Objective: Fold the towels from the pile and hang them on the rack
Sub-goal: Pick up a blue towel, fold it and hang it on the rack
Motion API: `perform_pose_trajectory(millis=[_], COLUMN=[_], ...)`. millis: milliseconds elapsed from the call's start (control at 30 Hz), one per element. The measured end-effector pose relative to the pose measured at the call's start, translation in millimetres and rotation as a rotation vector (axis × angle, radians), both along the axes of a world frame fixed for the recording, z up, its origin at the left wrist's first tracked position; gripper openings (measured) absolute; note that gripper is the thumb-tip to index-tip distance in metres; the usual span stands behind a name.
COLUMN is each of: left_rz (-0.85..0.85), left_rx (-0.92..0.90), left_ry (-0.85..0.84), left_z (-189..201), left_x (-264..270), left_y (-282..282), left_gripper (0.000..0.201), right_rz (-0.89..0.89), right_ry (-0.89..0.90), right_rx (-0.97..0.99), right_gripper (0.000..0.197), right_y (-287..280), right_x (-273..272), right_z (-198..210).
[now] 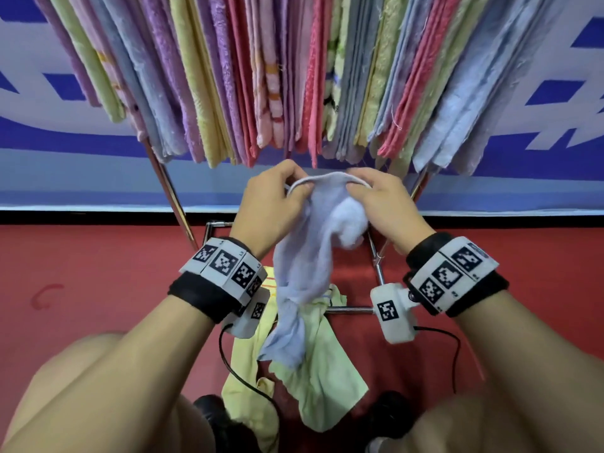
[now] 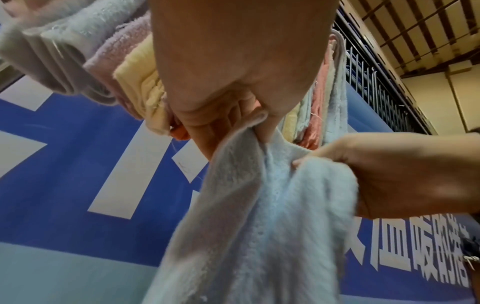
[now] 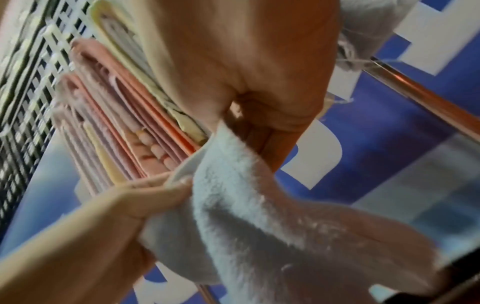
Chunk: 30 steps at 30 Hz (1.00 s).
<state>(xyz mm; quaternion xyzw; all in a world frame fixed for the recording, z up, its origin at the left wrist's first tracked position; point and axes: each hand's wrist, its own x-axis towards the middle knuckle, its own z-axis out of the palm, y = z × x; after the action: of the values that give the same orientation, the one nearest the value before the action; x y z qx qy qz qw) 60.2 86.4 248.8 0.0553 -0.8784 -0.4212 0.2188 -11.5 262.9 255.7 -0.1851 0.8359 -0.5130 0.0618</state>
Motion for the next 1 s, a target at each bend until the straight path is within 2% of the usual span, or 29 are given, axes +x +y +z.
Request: perform_pose_trajectory(millis=[67, 133, 200, 233, 300, 367, 400, 467, 567, 633, 700, 767, 867, 967, 1000], left_rz=[-0.045, -0.054, -0.041, -0.048, -0.081, -0.084, -0.079, -0.101, -0.135, -0.116, -0.090, -0.095, -0.052, -0.054, -0.060], left_rx=[0.024, 0.034, 0.055, 0.095, 0.178, 0.145, 0.111, 0.081, 0.020, -0.048, -0.005, 0.010, -0.068, -0.111, -0.114], left_ry=[-0.030, -0.067, -0.096, -0.102, -0.125, -0.142, -0.149, -0.162, -0.188, -0.209, -0.225, -0.234, -0.214, -0.225, -0.241], left_z=[-3, -4, -4, -3, -2, -2, -2, -2, -2, -6, -10, -14, -18, -17, -15], left_x=[3, 4, 5, 6, 10, 14, 14, 14, 14, 15, 15, 16, 15, 14, 13], left_y=[6, 9, 10, 11, 12, 12, 11, 7, 3, 3, 6, 11, 12, 5, 2], left_gripper=[0.007, 0.011, 0.008, 0.007, 0.029, 0.046, 0.047, 0.040, 0.033, 0.032, 0.028, 0.034, 0.046, 0.031, 0.024], right_rz=[-0.045, -0.005, 0.079, 0.112, 0.127, 0.089, 0.070, 0.041, -0.003, -0.053, -0.101, -0.112, -0.084, -0.021, -0.006], right_ry=[-0.197, -0.375, -0.430, -0.423, -0.358, -0.236, -0.167, -0.053, 0.012, 0.087, 0.153, 0.128, 0.093, 0.093, 0.097], right_rx=[-0.178, -0.286, -0.317, -0.322, -0.289, -0.201, -0.147, -0.062, -0.040, -0.020, 0.042, 0.052, 0.026, 0.022, 0.025], right_gripper=[0.028, 0.031, 0.037, 0.039, 0.031, 0.019, 0.015, 0.010, 0.008, 0.022, 0.034, 0.027, 0.019, 0.003, 0.007], right_y=[-1, -2, -1, 0, -2, -5, -6, -7, -6, -6, -8, -13, -20, -21, -20], right_x=[8, 16, 20, 21, 24, 26, 26, 25, 20, 17, 13, 14, 15, 12, 11], right_z=[5, 9, 12, 14, 14, 11, 9, 4, 1, 0, -4, -5, -7, -8, -7])
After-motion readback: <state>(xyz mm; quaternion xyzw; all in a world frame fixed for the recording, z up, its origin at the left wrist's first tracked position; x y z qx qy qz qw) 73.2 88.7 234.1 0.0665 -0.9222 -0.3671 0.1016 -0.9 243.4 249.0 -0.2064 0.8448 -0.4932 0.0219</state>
